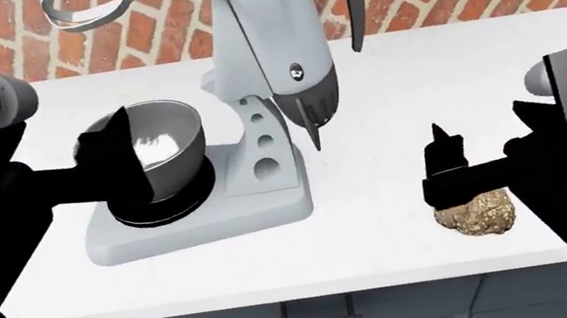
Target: Place the bread in the stand mixer bowl.
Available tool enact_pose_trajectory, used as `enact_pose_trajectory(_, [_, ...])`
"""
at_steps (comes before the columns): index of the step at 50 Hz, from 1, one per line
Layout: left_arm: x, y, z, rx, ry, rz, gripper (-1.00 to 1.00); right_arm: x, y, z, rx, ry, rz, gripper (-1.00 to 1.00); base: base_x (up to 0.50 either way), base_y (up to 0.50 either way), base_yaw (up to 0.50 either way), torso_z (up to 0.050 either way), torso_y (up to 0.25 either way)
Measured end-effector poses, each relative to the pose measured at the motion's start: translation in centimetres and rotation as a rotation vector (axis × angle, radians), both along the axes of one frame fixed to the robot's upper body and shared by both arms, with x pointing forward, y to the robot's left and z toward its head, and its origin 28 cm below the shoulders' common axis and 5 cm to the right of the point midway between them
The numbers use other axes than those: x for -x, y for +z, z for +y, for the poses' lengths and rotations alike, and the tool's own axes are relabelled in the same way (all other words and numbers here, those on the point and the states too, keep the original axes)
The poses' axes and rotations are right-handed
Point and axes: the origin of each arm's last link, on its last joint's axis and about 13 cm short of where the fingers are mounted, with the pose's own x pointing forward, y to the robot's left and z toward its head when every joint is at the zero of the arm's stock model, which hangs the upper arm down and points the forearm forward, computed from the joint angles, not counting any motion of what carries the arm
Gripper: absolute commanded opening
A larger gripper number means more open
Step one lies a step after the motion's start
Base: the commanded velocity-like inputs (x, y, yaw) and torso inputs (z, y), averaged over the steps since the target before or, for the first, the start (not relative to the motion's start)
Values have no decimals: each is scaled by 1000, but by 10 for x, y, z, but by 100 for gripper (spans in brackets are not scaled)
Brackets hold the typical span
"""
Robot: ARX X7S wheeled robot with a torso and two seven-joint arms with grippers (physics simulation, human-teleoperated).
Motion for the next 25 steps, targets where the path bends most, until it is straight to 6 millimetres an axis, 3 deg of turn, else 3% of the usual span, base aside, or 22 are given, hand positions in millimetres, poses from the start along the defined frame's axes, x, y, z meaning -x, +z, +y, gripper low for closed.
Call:
enact_pose_trajectory(10, [-1, -2, 0, 6, -6, 6, 100, 10, 13, -10, 8, 63, 188, 100, 0, 0, 0, 0, 0])
enact_pose_trajectory(25, [-2, -4, 1, 11, -5, 12, 100, 2, 23, -26, -10, -1, 322, 100, 0, 0, 0, 0, 0])
